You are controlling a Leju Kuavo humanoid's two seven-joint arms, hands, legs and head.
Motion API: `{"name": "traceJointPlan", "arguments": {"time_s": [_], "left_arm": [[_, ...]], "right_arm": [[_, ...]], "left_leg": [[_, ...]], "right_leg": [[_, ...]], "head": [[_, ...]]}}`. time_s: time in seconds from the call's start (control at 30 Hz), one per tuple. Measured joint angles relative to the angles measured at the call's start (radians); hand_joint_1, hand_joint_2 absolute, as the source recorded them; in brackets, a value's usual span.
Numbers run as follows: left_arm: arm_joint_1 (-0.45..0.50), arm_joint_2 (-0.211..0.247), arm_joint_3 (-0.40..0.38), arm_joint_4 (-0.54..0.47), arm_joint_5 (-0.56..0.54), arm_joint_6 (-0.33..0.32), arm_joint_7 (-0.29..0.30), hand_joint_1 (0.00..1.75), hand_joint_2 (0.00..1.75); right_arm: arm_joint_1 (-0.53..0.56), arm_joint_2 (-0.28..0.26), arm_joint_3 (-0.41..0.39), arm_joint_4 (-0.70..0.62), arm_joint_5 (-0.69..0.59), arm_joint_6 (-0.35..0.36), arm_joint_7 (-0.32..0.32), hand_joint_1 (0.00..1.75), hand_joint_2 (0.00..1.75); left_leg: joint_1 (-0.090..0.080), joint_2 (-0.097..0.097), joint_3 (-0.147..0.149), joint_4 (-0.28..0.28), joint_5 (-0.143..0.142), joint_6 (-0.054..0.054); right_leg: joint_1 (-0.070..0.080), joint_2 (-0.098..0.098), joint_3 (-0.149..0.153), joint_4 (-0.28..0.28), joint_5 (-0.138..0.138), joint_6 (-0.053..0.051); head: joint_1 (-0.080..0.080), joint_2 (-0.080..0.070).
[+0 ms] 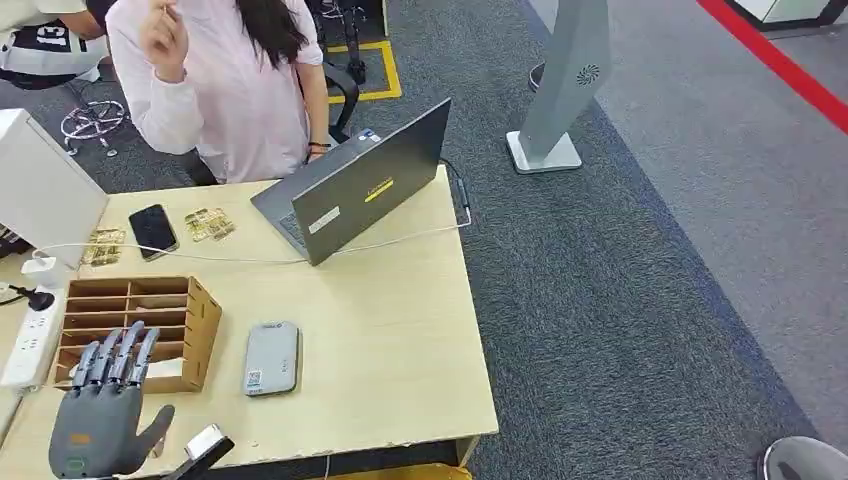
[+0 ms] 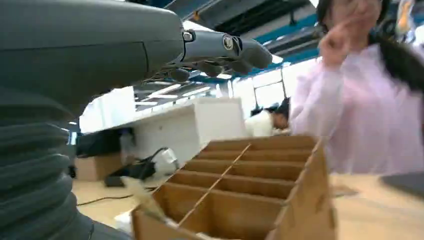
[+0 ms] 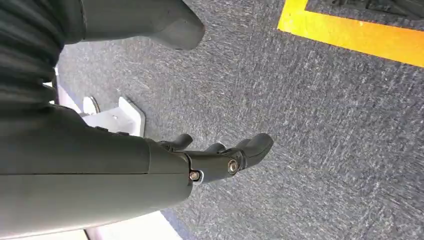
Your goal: Pass the card to the sensor for recognition and then transmit it.
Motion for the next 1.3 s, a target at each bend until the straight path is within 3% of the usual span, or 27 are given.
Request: {"name": "traceJointPlan", "arguments": {"time_s": [0.03, 0.07, 0.1, 0.17, 0.5, 0.83, 1.1, 1.3], "left_arm": [[0.069, 0.017, 0.028, -0.018, 0.02, -0.117, 0.046, 0.0, 1.75], [0.086, 0.032, 0.063, -0.013, 0.034, -0.192, 0.065, 0.0, 1.75], [0.044, 0.058, 0.123, 0.059, 0.028, -0.267, 0.08, 0.0, 1.75], [0.008, 0.066, 0.149, 0.109, 0.031, -0.283, 0.08, 0.0, 1.75], [-0.05, 0.065, 0.176, 0.213, 0.023, -0.287, 0.078, 0.0, 1.75], [-0.057, 0.06, 0.19, 0.241, 0.024, -0.28, 0.084, 0.0, 1.75], [-0.057, 0.045, 0.24, 0.241, -0.008, -0.206, 0.124, 0.0, 1.75], [-0.057, 0.039, 0.27, 0.246, 0.004, -0.197, 0.121, 0.0, 1.75]], "right_arm": [[0.002, 0.0, -0.011, 0.0, -0.005, -0.004, 0.0, 0.0, 1.75], [0.004, 0.0, -0.021, 0.0, 0.0, -0.003, 0.003, 0.0, 1.75], [0.001, 0.0, -0.024, 0.0, 0.021, -0.001, 0.0, 0.0, 1.75], [0.001, 0.0, -0.024, 0.0, 0.029, -0.001, 0.0, 0.0, 1.75], [-0.001, 0.0, -0.025, 0.0, 0.04, 0.003, 0.007, 0.0, 1.75], [-0.001, 0.0, -0.025, 0.0, 0.046, 0.007, 0.001, 0.0, 1.75], [-0.001, 0.0, -0.026, 0.0, 0.06, 0.017, 0.001, 0.0, 1.75], [-0.001, 0.0, -0.026, 0.0, 0.064, 0.02, 0.003, 0.0, 1.75]], "left_leg": [[0.0, 0.001, 0.002, 0.0, 0.0, 0.0], [0.0, -0.001, 0.0, 0.0, 0.0, 0.0], [0.001, -0.001, 0.0, 0.0, 0.001, -0.001], [0.001, -0.001, 0.0, 0.0, 0.001, -0.001], [0.0, -0.001, 0.0, 0.0, 0.001, -0.002], [0.0, -0.001, 0.0, 0.0, 0.001, -0.001], [0.0, -0.001, 0.0, 0.0, 0.001, -0.001], [0.0, -0.001, 0.0, 0.0, 0.001, -0.001]], "right_leg": [[0.0, 0.002, 0.0, 0.0, 0.0, 0.0], [0.0, -0.001, -0.001, 0.0, 0.0, 0.0], [0.0, -0.002, 0.0, 0.0, 0.0, 0.0], [0.0, -0.001, 0.0, 0.0, 0.0, 0.0], [0.0, -0.001, 0.0, 0.0, 0.0, 0.0], [0.0, -0.001, 0.0, 0.0, 0.0, 0.0], [0.0, -0.001, 0.0, 0.0, 0.0, 0.0], [0.0, -0.001, 0.0, 0.0, 0.0, 0.0]], "head": [[-0.001, 0.0], [0.0, 0.0], [-0.001, 0.0], [-0.001, 0.0], [-0.001, 0.0], [-0.001, 0.0], [0.0, 0.0], [-0.001, 0.0]]}}
